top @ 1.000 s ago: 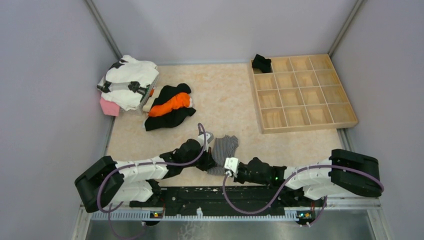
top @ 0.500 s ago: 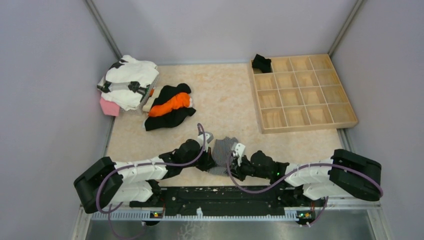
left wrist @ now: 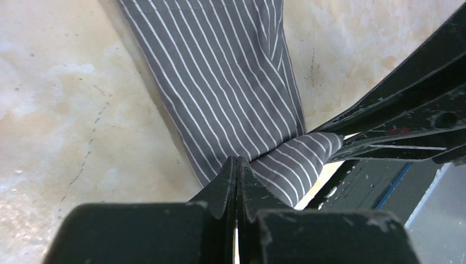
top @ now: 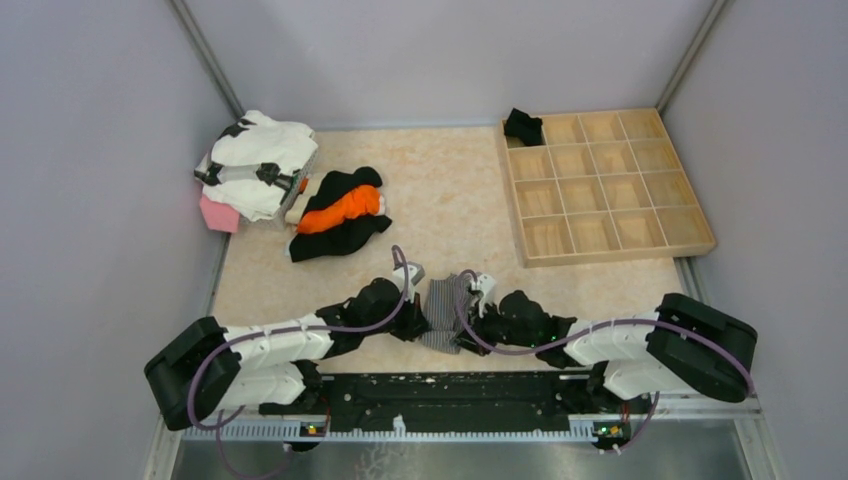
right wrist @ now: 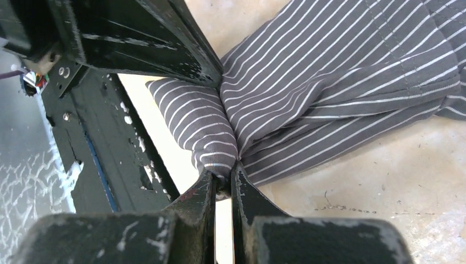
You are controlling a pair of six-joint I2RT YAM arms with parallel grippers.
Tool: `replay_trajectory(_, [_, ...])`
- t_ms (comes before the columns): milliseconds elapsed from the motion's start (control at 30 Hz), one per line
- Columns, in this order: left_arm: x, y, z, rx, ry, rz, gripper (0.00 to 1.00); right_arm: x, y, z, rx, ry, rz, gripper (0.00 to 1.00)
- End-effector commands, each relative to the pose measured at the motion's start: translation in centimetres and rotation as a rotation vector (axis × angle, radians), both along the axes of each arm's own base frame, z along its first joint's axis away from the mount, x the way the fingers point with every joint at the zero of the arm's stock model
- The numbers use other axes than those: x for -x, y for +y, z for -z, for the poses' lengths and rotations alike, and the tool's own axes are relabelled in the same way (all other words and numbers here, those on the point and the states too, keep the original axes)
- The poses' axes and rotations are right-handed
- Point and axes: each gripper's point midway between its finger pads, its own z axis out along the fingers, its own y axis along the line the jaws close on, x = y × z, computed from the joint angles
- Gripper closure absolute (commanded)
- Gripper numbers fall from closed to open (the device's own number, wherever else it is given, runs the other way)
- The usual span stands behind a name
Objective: Roll the underwear
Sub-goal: Roll the underwear to the center of the board.
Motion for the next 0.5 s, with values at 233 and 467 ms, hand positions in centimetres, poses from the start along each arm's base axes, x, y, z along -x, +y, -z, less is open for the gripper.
replay_trajectory(233, [-2.3,0.2,-5.7,0.045,-0.120,-0.094,1.00,-0.3,-1.9,3.7,0.146,0.233,0.066,1.00])
replay_trajectory(467, [0.0,-0.5,-5.9,0.127,-0.121,0.039,1.00,-0.6,-2.8,5.0,0.201,0.312,0.141,1.00])
